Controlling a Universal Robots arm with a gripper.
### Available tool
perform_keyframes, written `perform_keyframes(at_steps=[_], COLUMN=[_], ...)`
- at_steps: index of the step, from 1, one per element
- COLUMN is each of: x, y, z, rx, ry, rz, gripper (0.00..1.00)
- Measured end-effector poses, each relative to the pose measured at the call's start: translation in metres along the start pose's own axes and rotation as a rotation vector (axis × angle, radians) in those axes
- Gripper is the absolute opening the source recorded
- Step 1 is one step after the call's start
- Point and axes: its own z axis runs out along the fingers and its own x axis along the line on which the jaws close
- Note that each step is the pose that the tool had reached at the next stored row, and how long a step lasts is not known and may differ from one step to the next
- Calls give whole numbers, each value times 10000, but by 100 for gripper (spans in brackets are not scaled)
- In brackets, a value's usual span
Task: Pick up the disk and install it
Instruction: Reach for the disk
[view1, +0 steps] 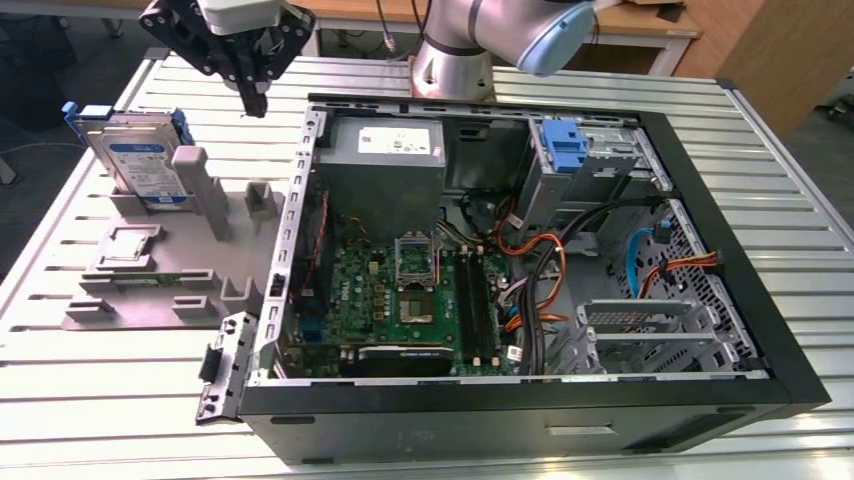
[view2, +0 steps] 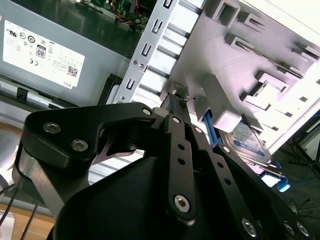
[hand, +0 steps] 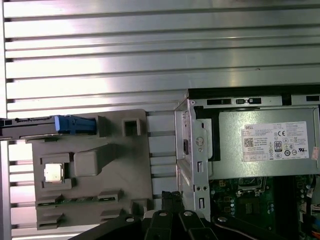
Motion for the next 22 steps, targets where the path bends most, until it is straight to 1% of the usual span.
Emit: perform_keyframes(at_steps=[22], x=[69], y=[-5], z=[0], rx=[0], ry=[0], rz=[0], gripper=[10])
